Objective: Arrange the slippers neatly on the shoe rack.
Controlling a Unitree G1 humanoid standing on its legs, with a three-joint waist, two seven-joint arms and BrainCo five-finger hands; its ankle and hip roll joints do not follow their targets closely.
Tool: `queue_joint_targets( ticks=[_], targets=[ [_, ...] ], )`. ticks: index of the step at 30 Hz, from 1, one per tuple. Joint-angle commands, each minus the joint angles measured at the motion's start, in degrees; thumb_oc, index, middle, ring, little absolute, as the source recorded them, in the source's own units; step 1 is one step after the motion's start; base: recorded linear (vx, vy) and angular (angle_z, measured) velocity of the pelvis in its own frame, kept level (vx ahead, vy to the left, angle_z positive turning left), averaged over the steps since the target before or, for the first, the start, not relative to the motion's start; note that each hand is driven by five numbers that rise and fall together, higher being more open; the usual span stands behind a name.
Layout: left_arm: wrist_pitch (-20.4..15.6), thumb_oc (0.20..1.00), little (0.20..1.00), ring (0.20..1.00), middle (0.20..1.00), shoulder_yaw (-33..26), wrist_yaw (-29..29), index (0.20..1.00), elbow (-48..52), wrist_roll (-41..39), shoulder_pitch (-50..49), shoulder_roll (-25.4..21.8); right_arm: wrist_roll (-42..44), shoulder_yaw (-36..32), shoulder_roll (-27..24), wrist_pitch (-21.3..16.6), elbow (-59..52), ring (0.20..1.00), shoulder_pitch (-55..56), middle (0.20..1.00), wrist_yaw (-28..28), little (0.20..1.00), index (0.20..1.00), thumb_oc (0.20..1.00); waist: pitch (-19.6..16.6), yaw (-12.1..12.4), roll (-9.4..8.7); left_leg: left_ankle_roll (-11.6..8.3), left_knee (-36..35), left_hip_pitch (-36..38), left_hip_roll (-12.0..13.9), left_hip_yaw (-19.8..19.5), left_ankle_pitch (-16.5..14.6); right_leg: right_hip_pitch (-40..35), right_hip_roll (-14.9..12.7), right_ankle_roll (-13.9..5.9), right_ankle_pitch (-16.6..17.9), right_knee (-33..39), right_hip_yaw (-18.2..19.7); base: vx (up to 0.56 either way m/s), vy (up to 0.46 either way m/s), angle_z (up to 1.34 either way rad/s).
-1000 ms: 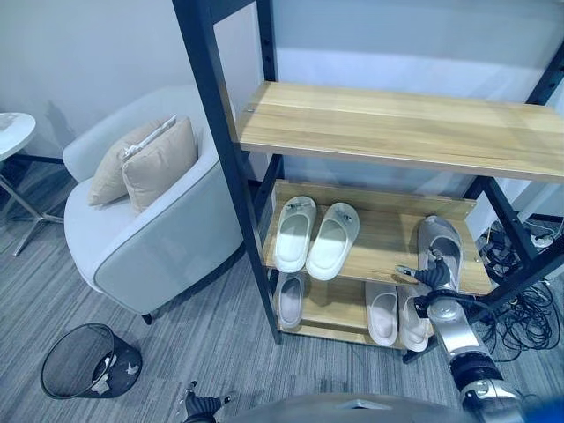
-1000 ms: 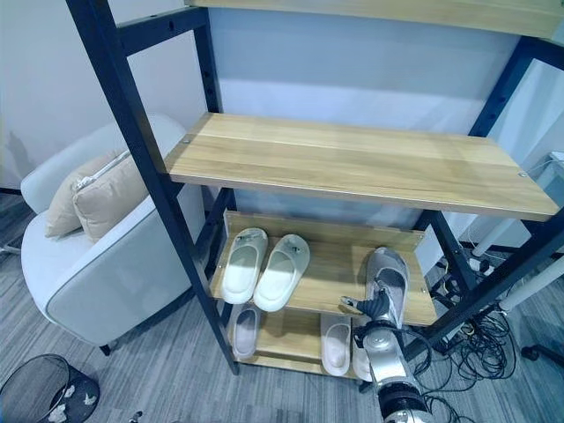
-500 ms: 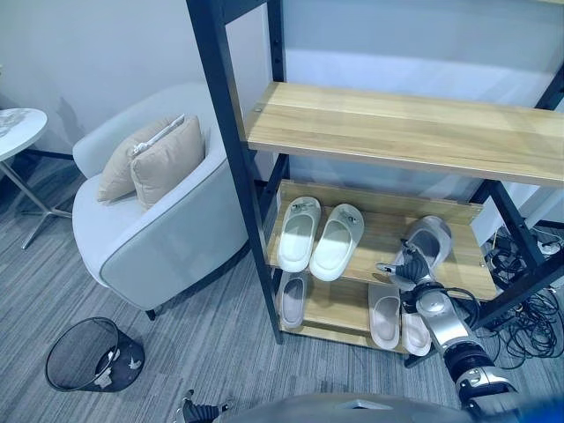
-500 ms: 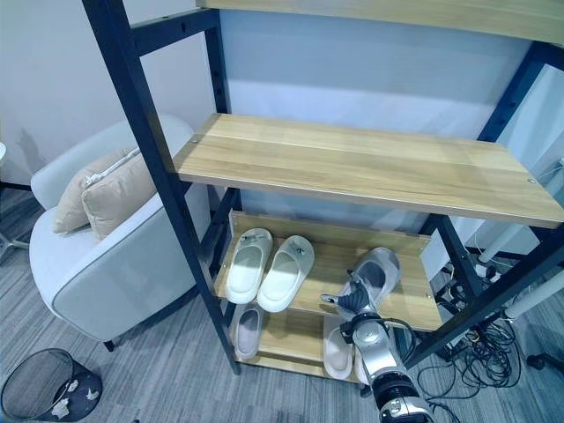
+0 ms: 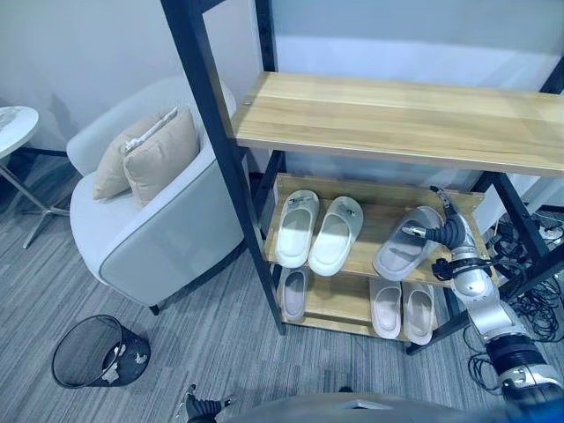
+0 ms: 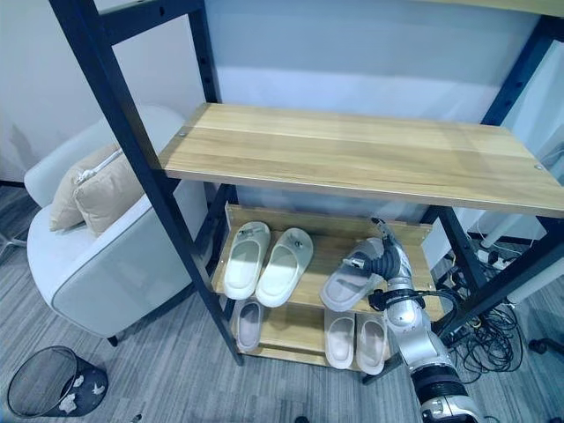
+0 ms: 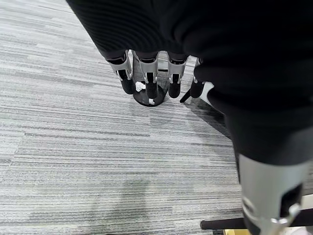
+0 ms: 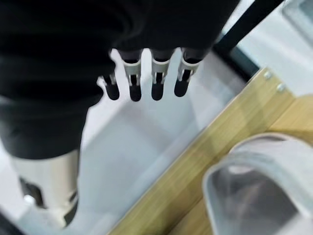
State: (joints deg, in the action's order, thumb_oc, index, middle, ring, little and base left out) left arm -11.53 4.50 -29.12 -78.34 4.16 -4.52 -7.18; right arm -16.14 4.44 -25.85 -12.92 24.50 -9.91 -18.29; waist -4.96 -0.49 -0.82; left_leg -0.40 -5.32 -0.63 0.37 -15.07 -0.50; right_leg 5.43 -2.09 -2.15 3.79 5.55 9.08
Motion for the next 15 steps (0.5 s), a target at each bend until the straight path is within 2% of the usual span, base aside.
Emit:
queue_joint_targets(
  ticks=[1, 2, 3, 5, 6, 10, 15],
  targets=[
    [-0.6, 1.0, 1.0, 1.0, 1.0, 2.8, -0.6, 1.0, -5.4, 2.4, 2.4, 4.5, -1.7, -3.6, 1.3, -1.3, 1.5, 1.0, -0.6, 1.0, -4.3, 1.0, 1.0, 1.0, -0.7, 1.4, -2.31, 2.38, 0.3, -1.2, -0.7, 3.4, 1.2, -2.7, -2.4, 0.11, -1.0, -0.5, -2.7, 0.0, 0.0, 0.0],
    [-0.6, 1.0, 1.0, 1.0, 1.0, 2.8, -0.6, 1.0, -5.4, 2.4, 2.4, 4.5, -1.7, -3.6, 1.3, -1.3, 1.5, 1.0, -0.6, 1.0, -4.3, 1.0, 1.0, 1.0, -0.7, 1.4, -2.32, 2.38, 0.3, -1.2, -0.7, 3.4, 1.2, -2.7, -2.4, 0.11, -1.0, -0.5, -2.7, 0.0, 0.0, 0.0],
    [-0.3, 1.0, 1.0, 1.0, 1.0, 2.3, -0.4, 1.0, -5.3, 1.9, 2.3, 4.4, -0.9, -5.3, 2.4, 4.2, 3.1, 1.0, -0.5, 1.0, -2.1, 1.0, 1.0, 1.0, -0.7, 1.4, -2.37, 2.29, 0.3, -1.1, -0.6, 3.5, 1.2, -2.7, -2.3, 0.1, -1.0, -0.5, -2.6, 0.0, 0.0, 0.0],
    [-0.3, 1.0, 1.0, 1.0, 1.0, 2.2, -0.4, 1.0, -5.2, 1.8, 2.3, 4.4, -1.6, -5.5, 2.3, 5.4, 3.6, 1.0, -0.6, 1.0, -2.5, 1.0, 1.0, 1.0, -0.6, 1.4, -2.37, 2.27, 0.3, -1.1, -0.6, 3.5, 1.2, -2.7, -2.3, 0.09, -1.0, -0.5, -2.6, 0.0, 0.0, 0.0],
    [-0.5, 1.0, 1.0, 1.0, 1.0, 2.1, -0.3, 1.0, -5.1, 1.7, 2.2, 4.6, -3.1, -6.2, 2.5, 8.6, 5.4, 1.0, -1.2, 1.0, -3.7, 1.0, 1.0, 1.0, -0.5, 1.4, -2.25, 2.22, 0.3, -1.0, -0.5, 3.5, 1.2, -2.8, -2.3, 0.12, -1.0, -0.5, -2.6, 0.0, 0.0, 0.0],
    [-0.6, 1.0, 1.0, 1.0, 1.0, 2.0, -0.4, 1.0, -5.0, 1.6, 2.0, 4.8, -4.8, -7.4, 2.3, 11.8, 8.6, 1.0, -1.9, 1.0, -5.6, 1.0, 1.0, 1.0, -0.3, 1.3, -2.03, 2.22, 0.3, -0.9, -0.5, 3.5, 1.2, -2.9, -2.4, 0.12, -1.0, -0.5, -2.6, 0.0, 0.0, 0.0],
    [-1.0, 1.0, 1.0, 1.0, 1.0, 2.2, -0.7, 1.0, -5.6, 1.9, 2.0, 4.9, -5.3, -5.4, 0.6, 11.2, 14.6, 1.0, -5.4, 1.0, -6.2, 1.0, 1.0, 1.0, 0.1, 1.6, -1.89, 2.3, 0.3, -1.1, -0.7, 3.5, 1.2, -2.8, -2.5, -0.03, -1.0, -0.5, -2.9, 0.0, 0.0, 0.0]
  ],
)
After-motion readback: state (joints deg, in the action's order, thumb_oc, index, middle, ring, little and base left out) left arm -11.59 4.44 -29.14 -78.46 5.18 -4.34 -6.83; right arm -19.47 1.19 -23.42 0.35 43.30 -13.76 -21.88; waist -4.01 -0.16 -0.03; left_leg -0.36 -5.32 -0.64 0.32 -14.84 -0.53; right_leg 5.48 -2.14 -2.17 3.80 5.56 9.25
